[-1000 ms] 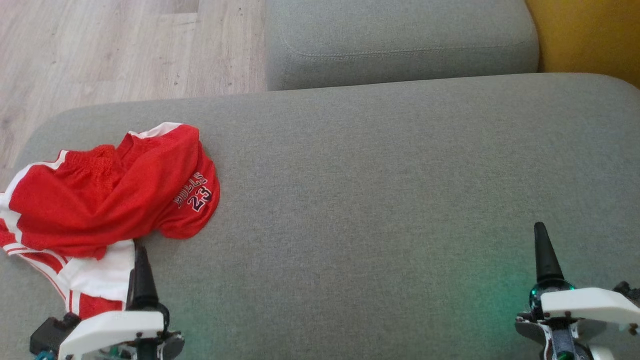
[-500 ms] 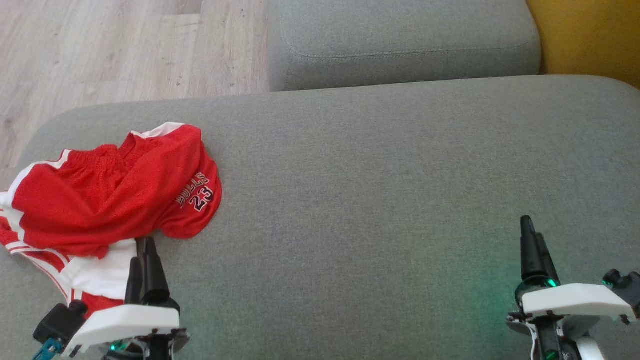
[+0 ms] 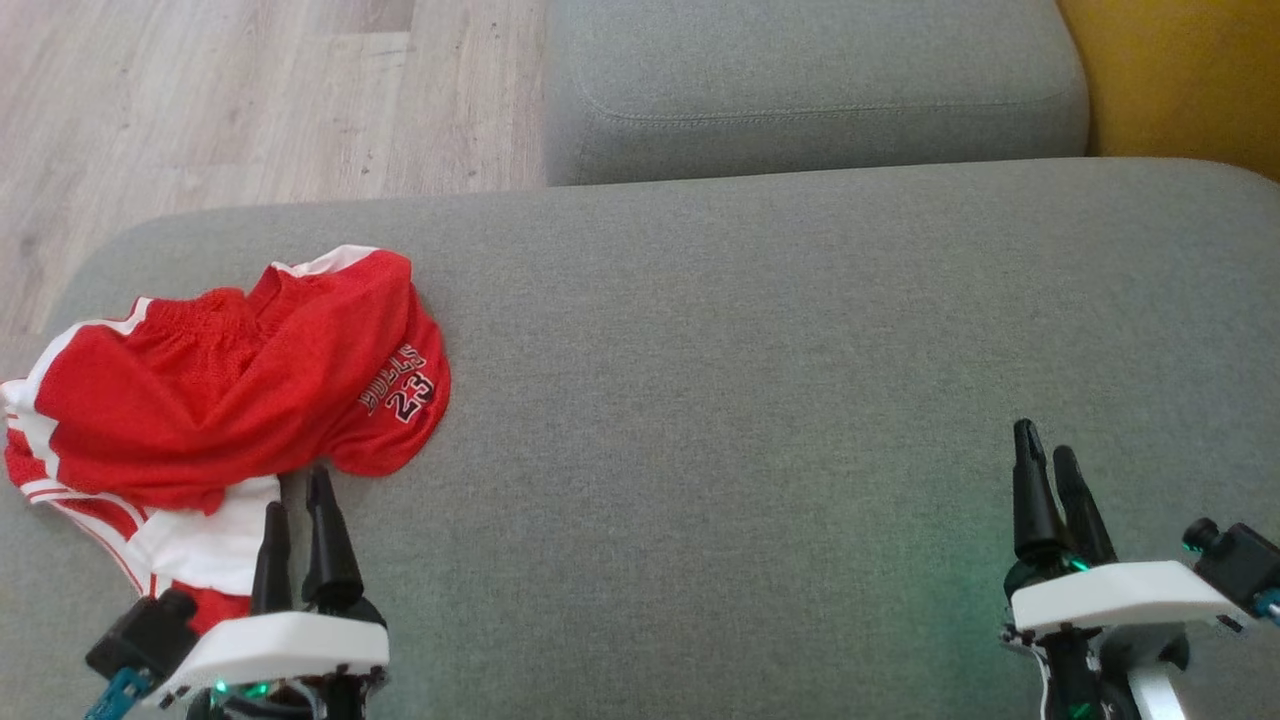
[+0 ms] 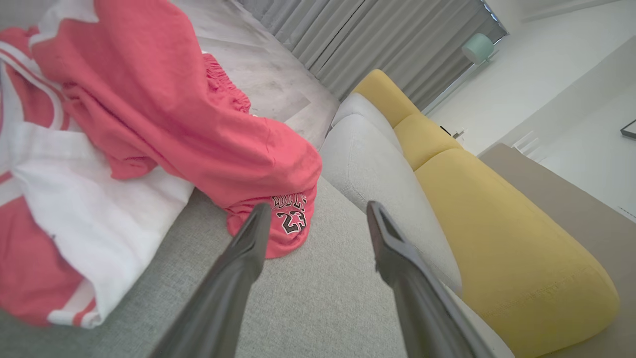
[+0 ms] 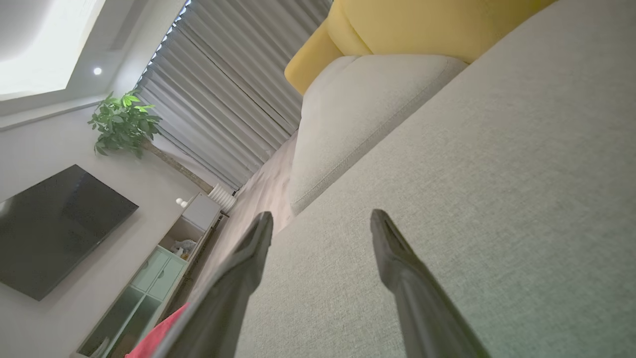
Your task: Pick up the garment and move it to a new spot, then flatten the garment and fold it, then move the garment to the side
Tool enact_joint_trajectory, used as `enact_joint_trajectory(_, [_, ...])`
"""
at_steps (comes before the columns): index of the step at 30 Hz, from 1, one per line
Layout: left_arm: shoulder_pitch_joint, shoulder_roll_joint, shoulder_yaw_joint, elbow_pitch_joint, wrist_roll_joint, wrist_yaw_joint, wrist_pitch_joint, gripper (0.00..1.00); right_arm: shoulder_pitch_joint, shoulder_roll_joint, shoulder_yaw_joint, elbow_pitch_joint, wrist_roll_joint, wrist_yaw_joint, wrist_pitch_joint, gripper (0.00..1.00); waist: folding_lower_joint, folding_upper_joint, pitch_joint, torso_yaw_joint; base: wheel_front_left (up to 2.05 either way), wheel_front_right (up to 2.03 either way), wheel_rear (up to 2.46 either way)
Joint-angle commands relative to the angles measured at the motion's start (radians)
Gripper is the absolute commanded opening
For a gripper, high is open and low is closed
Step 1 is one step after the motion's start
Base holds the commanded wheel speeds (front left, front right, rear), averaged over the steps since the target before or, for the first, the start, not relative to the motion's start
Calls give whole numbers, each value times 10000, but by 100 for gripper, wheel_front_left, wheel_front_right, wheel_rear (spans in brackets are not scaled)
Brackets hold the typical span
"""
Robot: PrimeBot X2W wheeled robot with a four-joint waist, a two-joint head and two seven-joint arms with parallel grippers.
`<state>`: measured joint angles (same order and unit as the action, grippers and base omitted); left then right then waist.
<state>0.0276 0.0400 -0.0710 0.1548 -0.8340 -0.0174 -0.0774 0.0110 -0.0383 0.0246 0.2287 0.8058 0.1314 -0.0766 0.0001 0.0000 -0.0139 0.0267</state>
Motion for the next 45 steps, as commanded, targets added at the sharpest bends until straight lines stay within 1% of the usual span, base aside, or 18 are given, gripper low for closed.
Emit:
enact_joint_trajectory(1, [-237, 69, 56, -425, 345, 46, -133, 100, -306, -79, 168, -446, -358, -4, -149, 100, 0, 0, -7, 4, 0, 0, 0])
enact_joint_trajectory(6, [-205, 72, -67, -552, 993, 120, -281, 100, -292, -83, 124, -606, -968, -4, -297, 100, 0, 0, -23, 23, 0, 0, 0])
enact_joint_trajectory(12, [-189, 75, -188, -752, 1816, 330, -458, 100, -286, -87, 321, -691, -1749, -5, -473, 100, 0, 0, -29, 54, 0, 0, 0])
enact_joint_trajectory(18, [-164, 79, -313, -919, 2599, 438, -636, 100, -265, -91, 519, -769, -2512, -5, -650, 100, 0, 0, -41, 86, 0, 0, 0])
enact_joint_trajectory(24, [-135, 81, -404, -1054, 3188, 486, -785, 100, -237, -95, 608, -815, -3099, -5, -798, 100, 0, 0, -53, 106, 0, 0, 0])
enact_joint_trajectory(33, [-96, 87, -672, -1129, 4344, 551, -1052, 100, -195, -101, 462, -678, -4245, -6, -1064, 100, 0, 0, -76, 123, 0, 0, 0])
enact_joint_trajectory(39, [-59, 90, -828, -910, 4943, 536, -1230, 100, -182, -105, 476, -630, -4993, -6, -1241, 100, 0, 0, -84, 139, 0, 0, 0])
enact_joint_trajectory(45, [-74, 94, -918, -922, 5586, 683, -1407, 100, -180, -109, 554, -632, -5764, -7, -1417, 100, -1, 0, -60, 160, 0, 0, 0])
